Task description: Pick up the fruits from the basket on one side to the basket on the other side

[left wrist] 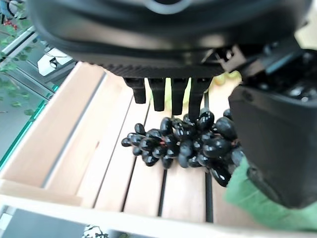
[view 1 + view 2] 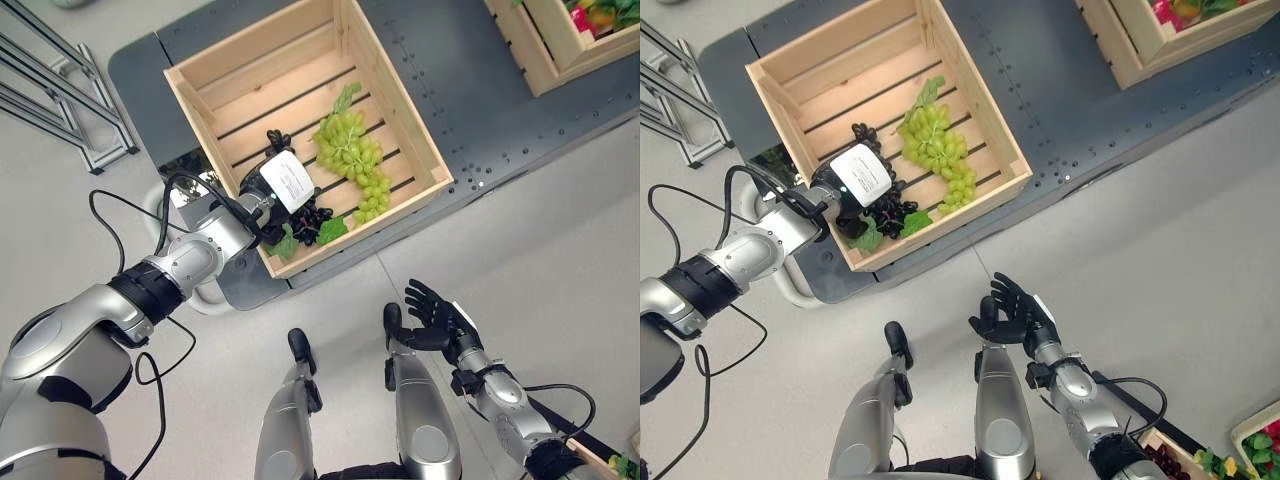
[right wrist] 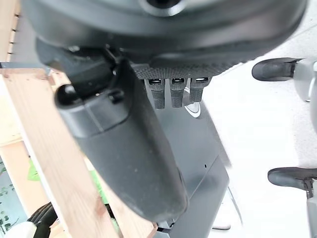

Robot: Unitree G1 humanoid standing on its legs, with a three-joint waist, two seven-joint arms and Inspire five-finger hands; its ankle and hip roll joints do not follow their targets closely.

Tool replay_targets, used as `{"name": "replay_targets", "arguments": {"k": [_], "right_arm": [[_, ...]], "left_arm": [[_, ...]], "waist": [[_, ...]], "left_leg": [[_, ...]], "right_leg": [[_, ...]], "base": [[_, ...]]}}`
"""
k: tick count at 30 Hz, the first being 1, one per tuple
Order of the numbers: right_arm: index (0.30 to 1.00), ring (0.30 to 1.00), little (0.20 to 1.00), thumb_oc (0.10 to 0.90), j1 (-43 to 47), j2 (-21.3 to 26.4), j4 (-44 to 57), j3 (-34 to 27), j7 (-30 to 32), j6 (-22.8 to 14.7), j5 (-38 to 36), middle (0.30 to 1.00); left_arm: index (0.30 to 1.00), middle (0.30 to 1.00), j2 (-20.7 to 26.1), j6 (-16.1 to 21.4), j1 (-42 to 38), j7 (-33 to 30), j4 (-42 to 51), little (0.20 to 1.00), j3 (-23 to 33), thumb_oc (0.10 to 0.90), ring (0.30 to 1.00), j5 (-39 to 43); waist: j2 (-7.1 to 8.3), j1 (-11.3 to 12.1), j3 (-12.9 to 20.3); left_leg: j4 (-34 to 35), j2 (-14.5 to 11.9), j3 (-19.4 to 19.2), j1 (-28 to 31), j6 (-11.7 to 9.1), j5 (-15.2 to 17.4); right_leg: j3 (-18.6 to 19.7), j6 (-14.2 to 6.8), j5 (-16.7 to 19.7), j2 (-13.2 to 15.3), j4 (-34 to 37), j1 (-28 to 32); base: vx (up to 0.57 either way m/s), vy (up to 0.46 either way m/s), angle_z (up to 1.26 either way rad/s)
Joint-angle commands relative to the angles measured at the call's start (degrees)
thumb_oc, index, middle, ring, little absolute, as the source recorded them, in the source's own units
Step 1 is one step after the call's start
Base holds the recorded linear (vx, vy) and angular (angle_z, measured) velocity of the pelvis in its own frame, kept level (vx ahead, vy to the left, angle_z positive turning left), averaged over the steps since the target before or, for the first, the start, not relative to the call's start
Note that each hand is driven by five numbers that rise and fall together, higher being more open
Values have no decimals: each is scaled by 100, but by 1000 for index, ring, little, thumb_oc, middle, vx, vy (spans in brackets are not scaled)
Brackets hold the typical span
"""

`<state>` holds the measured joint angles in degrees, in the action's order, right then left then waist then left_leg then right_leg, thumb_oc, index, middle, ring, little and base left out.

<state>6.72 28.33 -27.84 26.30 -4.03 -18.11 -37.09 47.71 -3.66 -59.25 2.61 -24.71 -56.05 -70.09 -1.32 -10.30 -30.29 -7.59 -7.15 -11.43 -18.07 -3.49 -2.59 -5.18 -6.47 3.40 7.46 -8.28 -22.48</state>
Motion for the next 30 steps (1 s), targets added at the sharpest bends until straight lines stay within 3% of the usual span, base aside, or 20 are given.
{"name": "replay_targets", "arguments": {"k": [1,5,19,20,21,28,30], "right_arm": [[900,900,900,800,94,-74,557,105,153,-555,-263,900],[900,900,900,800,114,-79,560,137,157,-561,-249,900],[900,900,900,800,252,-108,593,190,260,-625,-223,900],[900,900,900,800,246,-116,594,201,271,-646,-216,900],[900,900,900,800,256,-115,600,208,281,-648,-213,900],[900,900,900,800,265,-95,618,224,260,-749,-253,900],[900,900,900,800,269,-104,627,225,265,-764,-245,900]], "left_arm": [[900,900,254,-481,-312,-423,27,900,354,800,900,-268],[900,900,99,-481,-257,-710,-232,900,361,800,900,-347],[900,900,-260,-717,-207,-539,-784,900,278,800,900,-717],[472,472,-298,-730,-181,-617,-910,472,295,515,472,-759],[300,300,-310,-750,-191,-616,-967,300,284,400,300,-734],[300,300,-364,-999,-30,-1260,-1420,300,384,400,300,-455],[300,300,-391,-837,30,-1472,-1497,300,432,400,300,-432]], "waist": [[326,-37,50],[347,-66,50],[428,-115,50],[437,-110,50],[440,-110,50],[475,-93,50],[476,-78,50]], "left_leg": [[-1376,-173,93,-738,-149,500],[-1429,-188,99,-849,-172,473],[-1596,-200,98,-1197,-194,466],[-1616,-205,99,-1207,-197,491],[-1623,-207,103,-1223,-203,481],[-1603,-212,100,-1269,-214,470],[-1611,-209,122,-1278,-223,456]], "right_leg": [[-12,179,-281,-171,-185,168],[16,180,-279,-179,-202,84],[21,179,-261,-183,-305,-245],[18,180,-275,-190,-315,-257],[18,181,-274,-195,-318,-270],[-16,180,-290,-197,-352,-328],[-29,189,-294,-201,-363,-328]], "base": [[0,0,0],[0,0,0],[0,0,-1],[-2,2,-6],[-12,5,-6],[-5,2,-1],[0,0,0]]}}
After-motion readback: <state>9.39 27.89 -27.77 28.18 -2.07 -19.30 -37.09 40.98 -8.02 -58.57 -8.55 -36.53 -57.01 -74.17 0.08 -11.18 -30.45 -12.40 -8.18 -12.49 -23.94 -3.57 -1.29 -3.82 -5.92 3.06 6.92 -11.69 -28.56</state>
